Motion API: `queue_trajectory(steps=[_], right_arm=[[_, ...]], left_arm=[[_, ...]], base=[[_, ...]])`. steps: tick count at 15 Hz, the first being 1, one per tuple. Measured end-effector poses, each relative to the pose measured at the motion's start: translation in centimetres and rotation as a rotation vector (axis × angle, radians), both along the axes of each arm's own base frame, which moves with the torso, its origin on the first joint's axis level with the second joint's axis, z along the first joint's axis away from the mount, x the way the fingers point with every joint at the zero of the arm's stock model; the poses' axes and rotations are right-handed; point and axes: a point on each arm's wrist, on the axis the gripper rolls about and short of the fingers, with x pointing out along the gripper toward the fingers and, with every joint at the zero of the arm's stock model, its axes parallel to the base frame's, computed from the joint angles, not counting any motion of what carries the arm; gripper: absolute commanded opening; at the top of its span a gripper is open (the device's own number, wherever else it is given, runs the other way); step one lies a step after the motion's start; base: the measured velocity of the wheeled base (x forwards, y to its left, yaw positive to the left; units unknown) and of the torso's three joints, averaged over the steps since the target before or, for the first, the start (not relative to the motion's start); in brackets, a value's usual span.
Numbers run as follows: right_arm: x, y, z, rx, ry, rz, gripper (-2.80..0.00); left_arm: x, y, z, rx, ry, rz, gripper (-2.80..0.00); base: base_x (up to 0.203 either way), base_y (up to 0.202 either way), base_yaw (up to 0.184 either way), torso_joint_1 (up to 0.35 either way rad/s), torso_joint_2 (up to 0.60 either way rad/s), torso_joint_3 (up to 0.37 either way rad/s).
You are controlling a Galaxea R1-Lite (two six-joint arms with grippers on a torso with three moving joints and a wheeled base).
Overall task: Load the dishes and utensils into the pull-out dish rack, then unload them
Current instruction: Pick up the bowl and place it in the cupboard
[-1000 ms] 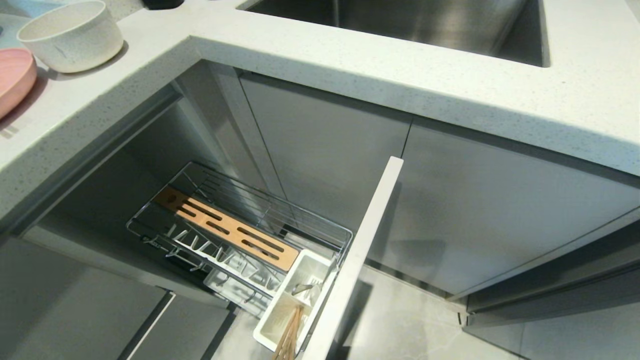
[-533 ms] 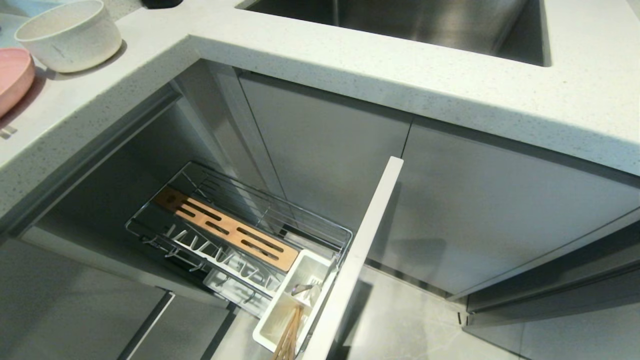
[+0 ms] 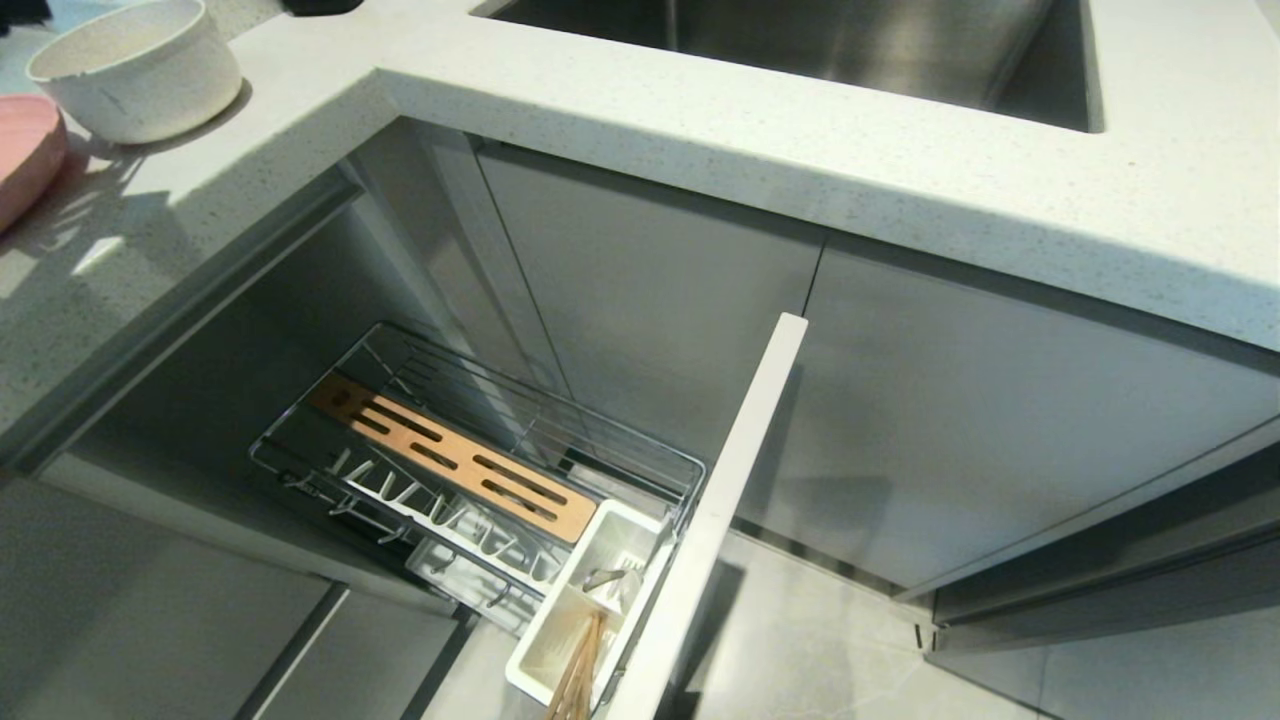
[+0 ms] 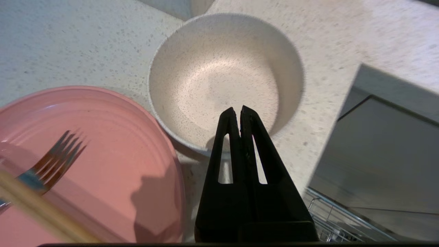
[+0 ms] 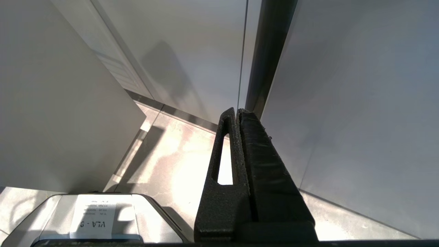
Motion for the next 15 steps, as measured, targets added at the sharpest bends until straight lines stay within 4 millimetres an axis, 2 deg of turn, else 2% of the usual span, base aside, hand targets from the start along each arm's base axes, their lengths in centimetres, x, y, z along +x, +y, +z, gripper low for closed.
queue_trajectory(steps=[3, 4, 9, 15], right_arm=[[0.0, 0.0, 0.0, 0.0, 0.0, 0.0, -2.8], [0.0, 0.0, 0.0, 0.0, 0.0, 0.0, -2.8], [0.0, 0.0, 0.0, 0.0, 0.0, 0.0, -2.8], [0.0, 0.0, 0.0, 0.0, 0.0, 0.0, -2.8]], left_arm=[[2.4, 0.3, -0.8, -0.004, 0.045, 0.005, -2.8], [2.8, 0.4, -1.0, -0.005, 0.055, 0.005, 0.0], [2.8, 0.2, -1.0, -0.006, 0.049, 0.0, 0.0], [1.4, -0.1, 0.1, -0.006, -0.023, -0.014, 0.0]], base=[[0.0, 0.0, 0.0, 0.0, 0.0, 0.0], [0.0, 0.0, 0.0, 0.0, 0.0, 0.0], [0.0, 0.0, 0.0, 0.0, 0.0, 0.0], [0.0, 0.0, 0.0, 0.0, 0.0, 0.0]])
